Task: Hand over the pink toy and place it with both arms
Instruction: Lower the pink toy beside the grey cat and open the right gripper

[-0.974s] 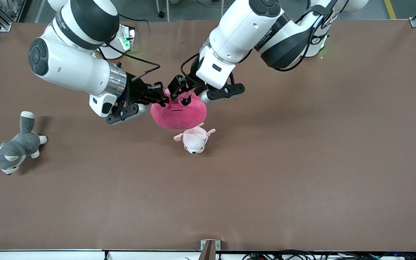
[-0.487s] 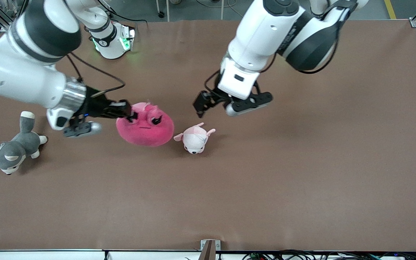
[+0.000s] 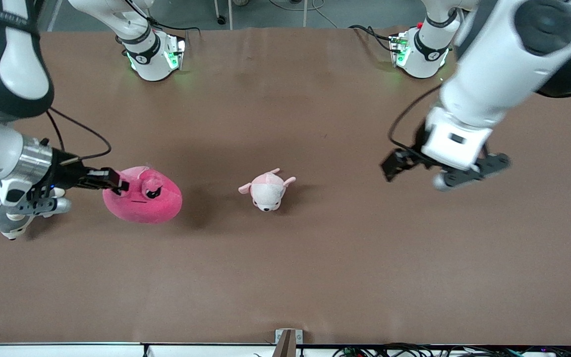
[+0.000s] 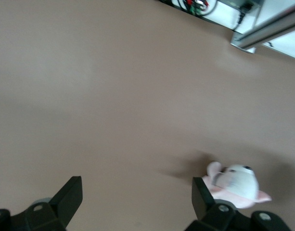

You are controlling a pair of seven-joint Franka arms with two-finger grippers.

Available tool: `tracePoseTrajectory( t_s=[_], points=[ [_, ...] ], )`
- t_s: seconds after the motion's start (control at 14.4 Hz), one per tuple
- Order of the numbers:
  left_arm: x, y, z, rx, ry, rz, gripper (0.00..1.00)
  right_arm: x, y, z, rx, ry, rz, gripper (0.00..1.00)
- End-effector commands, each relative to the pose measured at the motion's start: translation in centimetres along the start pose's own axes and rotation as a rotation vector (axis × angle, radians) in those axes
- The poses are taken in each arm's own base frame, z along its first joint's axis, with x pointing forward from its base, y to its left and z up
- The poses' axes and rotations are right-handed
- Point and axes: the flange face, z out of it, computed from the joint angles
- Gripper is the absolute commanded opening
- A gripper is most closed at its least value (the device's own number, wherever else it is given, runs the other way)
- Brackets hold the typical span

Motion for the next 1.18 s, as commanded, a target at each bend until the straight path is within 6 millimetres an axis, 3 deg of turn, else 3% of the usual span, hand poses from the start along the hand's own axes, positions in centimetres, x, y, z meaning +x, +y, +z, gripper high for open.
tracePoseTrajectory(
  t_s=[0.0,0.21,0.56,0.77,1.11],
  points=[
    [3.0,-5.2,-0.6,0.026,0.009,0.106,1.00,0.7,4.6,1.7,0.035,-0.065,-0.029,0.00],
    [5.3,-9.9,-0.8,0.045,-0.008,0.139,1.00,1.5,9.7,3.7,0.079,-0.087,-0.078,0.00],
    [4.4,-13.5,-2.7,0.095,-0.065,0.183,1.00,1.5,15.1,7.7,0.256,-0.144,-0.171,0.00],
    [2.4,-16.3,-3.9,0.121,-0.075,0.201,1.00,1.4,15.5,8.1,0.298,-0.152,-0.159,0.00],
    [-3.6,-15.7,-5.4,0.152,-0.074,0.238,1.00,1.4,16.8,9.4,0.317,-0.170,-0.169,0.00]
  ],
)
